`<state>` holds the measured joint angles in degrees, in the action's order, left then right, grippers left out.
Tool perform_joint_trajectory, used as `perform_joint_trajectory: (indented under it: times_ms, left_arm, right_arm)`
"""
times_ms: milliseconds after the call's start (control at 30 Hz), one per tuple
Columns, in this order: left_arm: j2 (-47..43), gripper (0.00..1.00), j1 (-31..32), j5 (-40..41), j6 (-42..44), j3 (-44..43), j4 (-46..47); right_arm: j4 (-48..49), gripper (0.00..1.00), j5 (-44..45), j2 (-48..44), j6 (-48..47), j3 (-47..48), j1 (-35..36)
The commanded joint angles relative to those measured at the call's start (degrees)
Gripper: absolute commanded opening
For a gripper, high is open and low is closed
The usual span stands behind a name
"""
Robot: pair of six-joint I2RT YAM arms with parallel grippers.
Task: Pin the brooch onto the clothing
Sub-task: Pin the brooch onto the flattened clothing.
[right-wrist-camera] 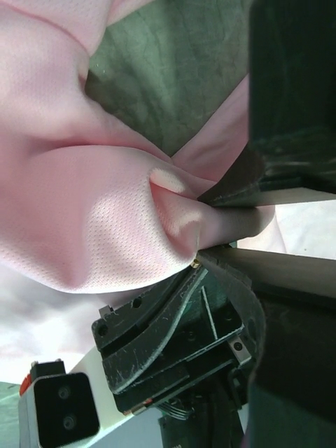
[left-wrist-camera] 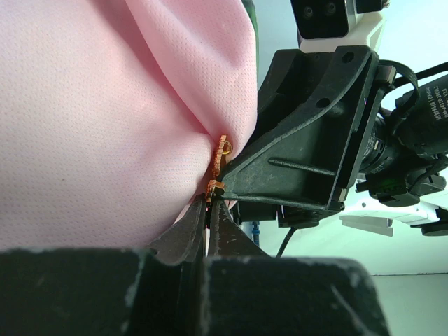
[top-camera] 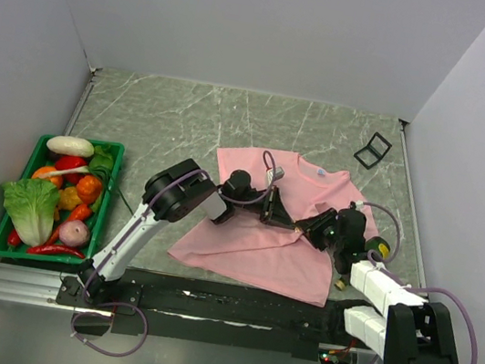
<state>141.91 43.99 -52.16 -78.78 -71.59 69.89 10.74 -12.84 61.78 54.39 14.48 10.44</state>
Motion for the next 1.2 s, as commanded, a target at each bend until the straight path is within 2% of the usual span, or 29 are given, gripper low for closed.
perform_joint_trajectory:
  times_ms: [0, 233, 400, 733, 867, 1000, 1167]
  left_arm:
    - [-1.81, 0.01, 0.13, 2.50, -2.25, -0.39, 8.15]
    - [-1.54, 0.01, 0.13, 1.89, -3.57, 1.01, 11.94]
    - [-1.89, 0.01, 0.13, 1.80, -4.01, 1.63, 13.69]
    - [-3.30, 0.01, 0.75, 1.01, 0.12, 4.53, 14.76]
    - [-3.04, 0.01, 1.01, 1.19, -0.22, 5.50, 16.94]
    - [-2.34, 0.01, 1.19, 1.80, -1.81, 5.59, 18.79]
    - [-2.86, 0.01, 1.36, 2.41, -2.08, 5.24, 17.74]
  right_arm:
    - [-1.34, 0.32, -1.22, -0.52, -0.25, -1.56, 0.11]
    - [-0.81, 0.36, -2.10, -0.25, -1.13, -0.68, -1.82]
    - [-1.87, 0.28, -0.96, -1.48, -2.44, -0.33, -2.61]
    - [-0.99, 0.24, -1.22, -0.87, -2.62, -0.15, -3.84]
    - [-0.90, 0.34, -1.84, -1.13, -2.89, -0.42, -4.72]
    - [-0.20, 0.40, -2.89, -1.75, -2.45, -1.03, -5.25]
    - [0.42, 0.41, -3.59, -1.57, -2.62, -1.56, -5.34]
